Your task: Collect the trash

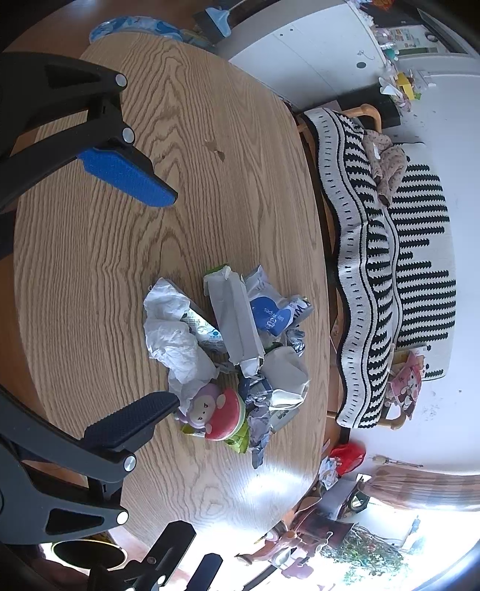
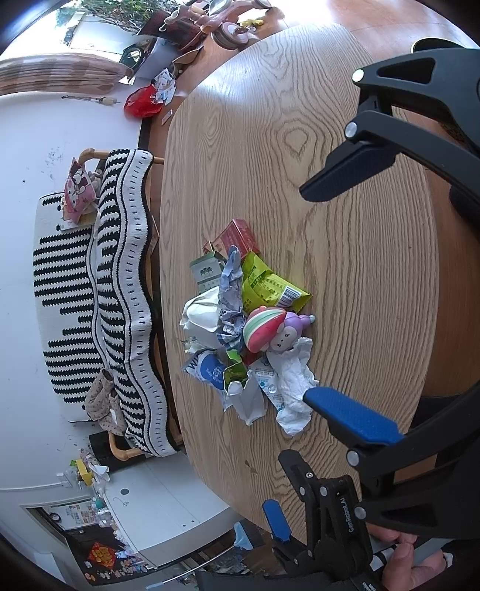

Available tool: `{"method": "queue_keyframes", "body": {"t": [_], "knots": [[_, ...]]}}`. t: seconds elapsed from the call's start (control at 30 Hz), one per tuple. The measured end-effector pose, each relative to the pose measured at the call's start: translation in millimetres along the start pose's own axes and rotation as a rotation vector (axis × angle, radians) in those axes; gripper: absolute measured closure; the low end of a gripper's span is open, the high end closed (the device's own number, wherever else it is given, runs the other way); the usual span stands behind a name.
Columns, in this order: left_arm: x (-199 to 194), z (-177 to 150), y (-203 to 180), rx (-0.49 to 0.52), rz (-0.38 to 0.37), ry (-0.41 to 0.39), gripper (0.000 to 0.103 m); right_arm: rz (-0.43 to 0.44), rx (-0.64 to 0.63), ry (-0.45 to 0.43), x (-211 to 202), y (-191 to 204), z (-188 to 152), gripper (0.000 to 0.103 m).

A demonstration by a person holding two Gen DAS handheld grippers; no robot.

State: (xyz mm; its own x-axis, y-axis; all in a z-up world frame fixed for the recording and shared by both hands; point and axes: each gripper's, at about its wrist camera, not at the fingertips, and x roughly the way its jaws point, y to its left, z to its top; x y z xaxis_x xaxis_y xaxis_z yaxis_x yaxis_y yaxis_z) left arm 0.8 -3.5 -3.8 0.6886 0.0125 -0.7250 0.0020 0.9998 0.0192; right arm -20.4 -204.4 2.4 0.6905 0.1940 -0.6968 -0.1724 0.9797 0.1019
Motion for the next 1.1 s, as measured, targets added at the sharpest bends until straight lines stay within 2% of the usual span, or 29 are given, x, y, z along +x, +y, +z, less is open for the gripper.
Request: {"method": "queue_keyframes", "body": {"t": [0.23, 0.53, 0.7, 0.8, 0.9, 1.1], "knots": [[5, -4, 2, 0.022, -0.001, 0.015, 0.005, 0.012, -0.005, 0.009, 3, -1, 0, 0.006], [20, -15, 25, 0.088, -0.062, 0.064, 0.005, 0.029, -0.03, 0.054, 29, -3, 4, 0.006], [39, -14, 30, 0.137, -0.109, 0.079, 0.005, 0.036, -0.059, 0.066, 57, 0, 11, 0.014], [54, -1, 34, 0.156, -0.096, 0.044, 0.005, 0.051, -0.07, 0.079, 79, 4, 18, 0.019], [68, 15, 34, 0.177, -0.128, 0.009, 0.005, 0.066, -0.077, 0.094, 96, 8, 23, 0.023], [96, 34, 6, 0.367, -0.126, -0.054, 0.005, 0.071, -0.082, 0.121, 126, 16, 32, 0.035]]}}
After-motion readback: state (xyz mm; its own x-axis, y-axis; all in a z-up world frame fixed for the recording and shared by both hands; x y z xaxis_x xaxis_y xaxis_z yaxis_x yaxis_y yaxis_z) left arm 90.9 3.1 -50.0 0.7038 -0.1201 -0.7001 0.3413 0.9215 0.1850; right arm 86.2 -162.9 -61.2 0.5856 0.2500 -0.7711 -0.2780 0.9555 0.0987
